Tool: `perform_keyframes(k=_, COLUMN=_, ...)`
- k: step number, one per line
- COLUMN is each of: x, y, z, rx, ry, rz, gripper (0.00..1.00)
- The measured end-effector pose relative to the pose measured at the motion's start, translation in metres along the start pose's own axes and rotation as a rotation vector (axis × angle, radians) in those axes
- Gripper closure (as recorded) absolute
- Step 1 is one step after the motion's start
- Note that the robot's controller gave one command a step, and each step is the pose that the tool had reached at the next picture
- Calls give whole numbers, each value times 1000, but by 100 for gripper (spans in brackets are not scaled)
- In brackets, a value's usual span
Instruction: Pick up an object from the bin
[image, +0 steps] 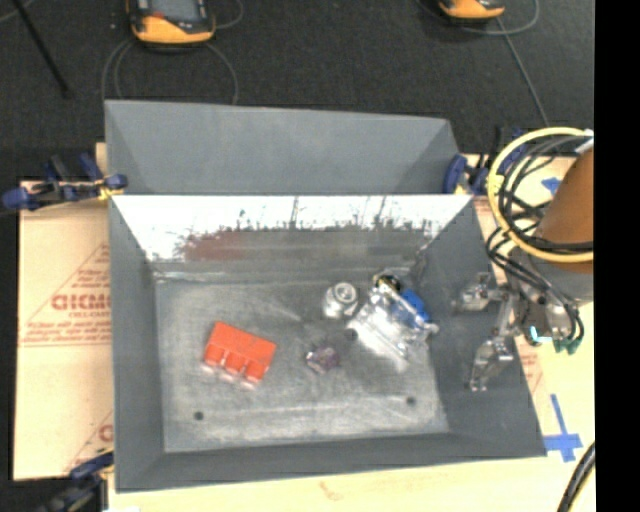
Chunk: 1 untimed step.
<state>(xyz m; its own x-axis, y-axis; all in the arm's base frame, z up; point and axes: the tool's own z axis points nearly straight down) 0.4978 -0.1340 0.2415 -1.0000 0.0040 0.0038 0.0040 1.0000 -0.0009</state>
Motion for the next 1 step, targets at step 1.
perform_keyframes(k=1, x=-67, y=31, z=119, rx=-4, ry=-4, rz=114, gripper=0)
